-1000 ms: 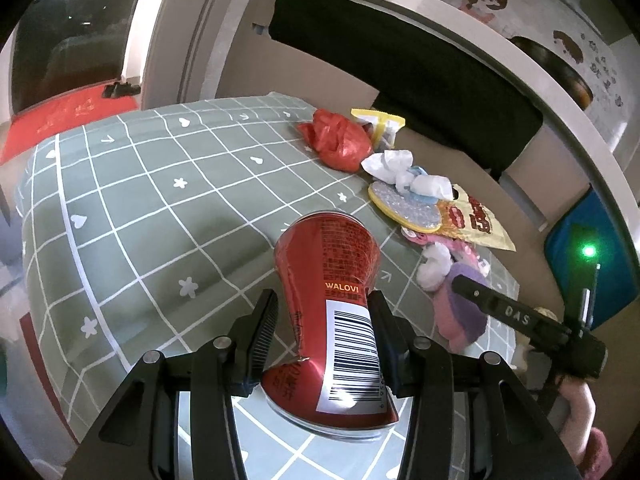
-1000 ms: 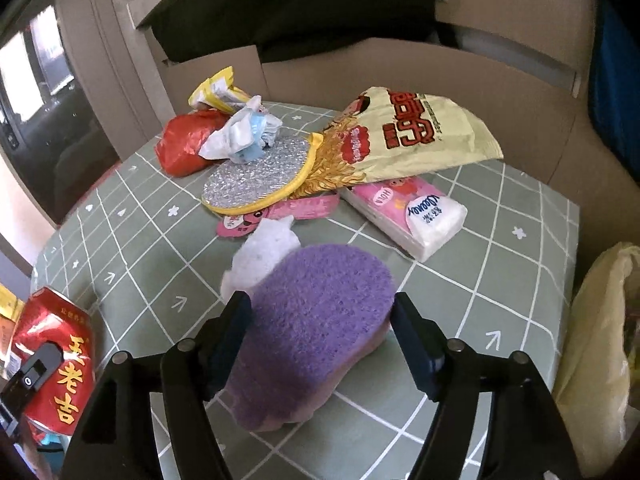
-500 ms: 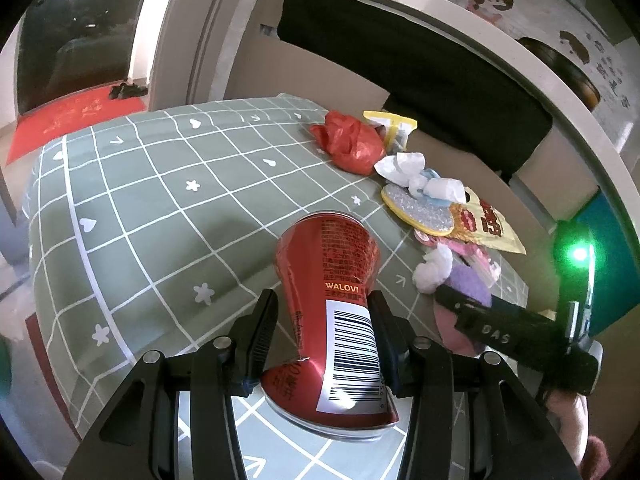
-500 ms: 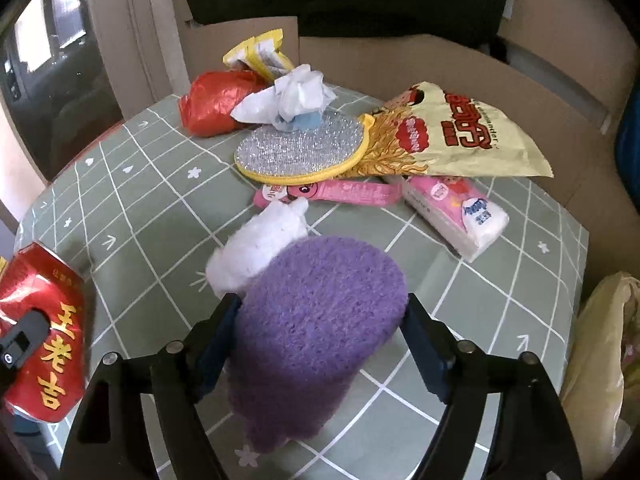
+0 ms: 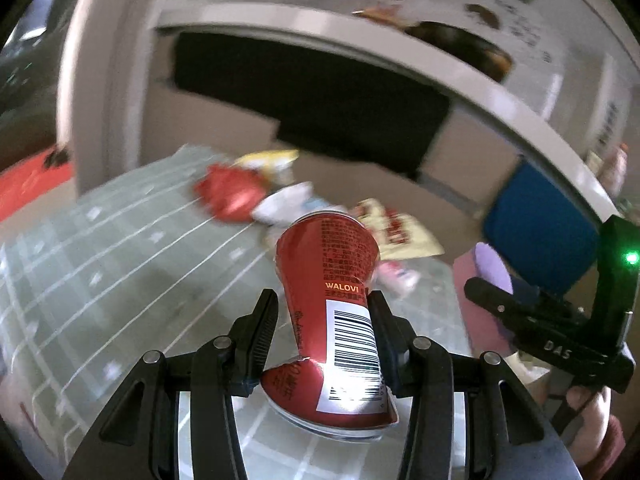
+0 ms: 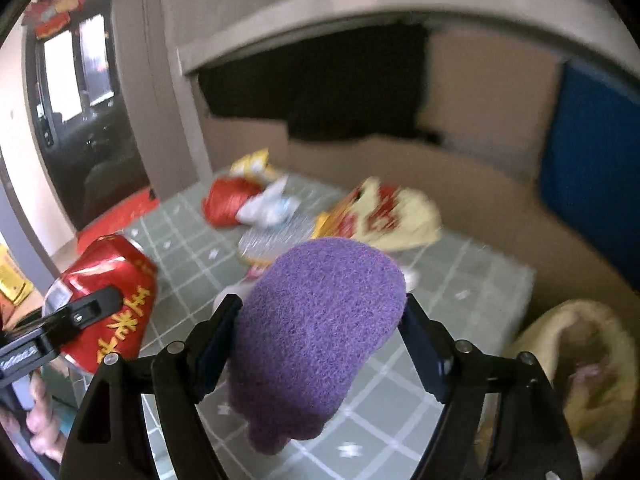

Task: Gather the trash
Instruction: 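Carry the red can and purple sponge over the trash bin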

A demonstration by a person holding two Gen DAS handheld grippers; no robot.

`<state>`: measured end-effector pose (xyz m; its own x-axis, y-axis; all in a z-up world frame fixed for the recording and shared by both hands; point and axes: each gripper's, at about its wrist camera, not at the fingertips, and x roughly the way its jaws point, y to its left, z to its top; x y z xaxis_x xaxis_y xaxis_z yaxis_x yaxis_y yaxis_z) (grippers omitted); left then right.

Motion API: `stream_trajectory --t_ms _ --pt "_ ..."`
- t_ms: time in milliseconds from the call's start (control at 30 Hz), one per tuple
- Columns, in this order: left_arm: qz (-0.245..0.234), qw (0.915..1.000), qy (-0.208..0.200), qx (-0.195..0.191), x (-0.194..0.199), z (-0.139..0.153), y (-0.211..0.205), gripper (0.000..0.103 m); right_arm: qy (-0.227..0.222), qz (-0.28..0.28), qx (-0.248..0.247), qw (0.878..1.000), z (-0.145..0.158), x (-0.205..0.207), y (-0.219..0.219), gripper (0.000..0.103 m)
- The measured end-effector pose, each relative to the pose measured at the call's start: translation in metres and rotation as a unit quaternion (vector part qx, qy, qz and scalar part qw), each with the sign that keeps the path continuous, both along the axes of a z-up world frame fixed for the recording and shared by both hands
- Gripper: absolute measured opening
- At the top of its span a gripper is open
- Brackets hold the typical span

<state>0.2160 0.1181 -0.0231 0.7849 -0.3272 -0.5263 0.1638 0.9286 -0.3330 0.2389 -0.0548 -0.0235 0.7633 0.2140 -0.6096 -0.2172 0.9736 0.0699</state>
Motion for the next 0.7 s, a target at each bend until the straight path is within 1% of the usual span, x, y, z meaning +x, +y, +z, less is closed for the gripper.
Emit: stream_trajectory --t_ms 133,200,300,400,467,533,600,700 --pt "-0.047 0.9979 -0.039 0.022 0.011 0.025 -0.046 0.047 -0.045 -0.023 -0.003 0.999 0.032 -0.02 -0.038 0.075" --pt "-0.072 0.9959 -0.049 0.025 0.015 0.032 -0.069 0.047 -0.067 -0.041 -0.008 0.997 0.045 -0.03 -0.059 0.075" --pt "-0.113 0.9917 -0.056 0.027 0.023 0.038 -0.109 0.047 -0.091 -0.076 -0.025 0.993 0.056 -0.041 -0.089 0.075" --pt "-0.15 0.986 -0.064 0.033 0.031 0.041 -0.154 0.047 -0.097 -0.104 -0.03 0.989 0.058 -0.05 -0.12 0.075" --pt "-0.172 0.9826 -0.063 0.032 0.033 0.04 -0.178 0.047 -0.099 -0.121 -0.026 0.987 0.058 -0.059 -0.143 0.075" --pt "-0.203 0.9774 -0.05 0.03 0.04 0.035 -0.208 0.047 -0.106 -0.146 -0.031 0.983 0.058 -0.068 -0.166 0.075" --pt "-0.222 0.9739 -0.036 0.029 0.044 0.029 -0.231 0.047 -0.108 -0.166 -0.029 0.98 0.056 -0.073 -0.189 0.076" --pt "-0.245 0.9688 -0.022 0.027 0.046 0.022 -0.259 0.047 -0.102 -0.186 -0.009 0.977 0.052 -0.082 -0.222 0.076"
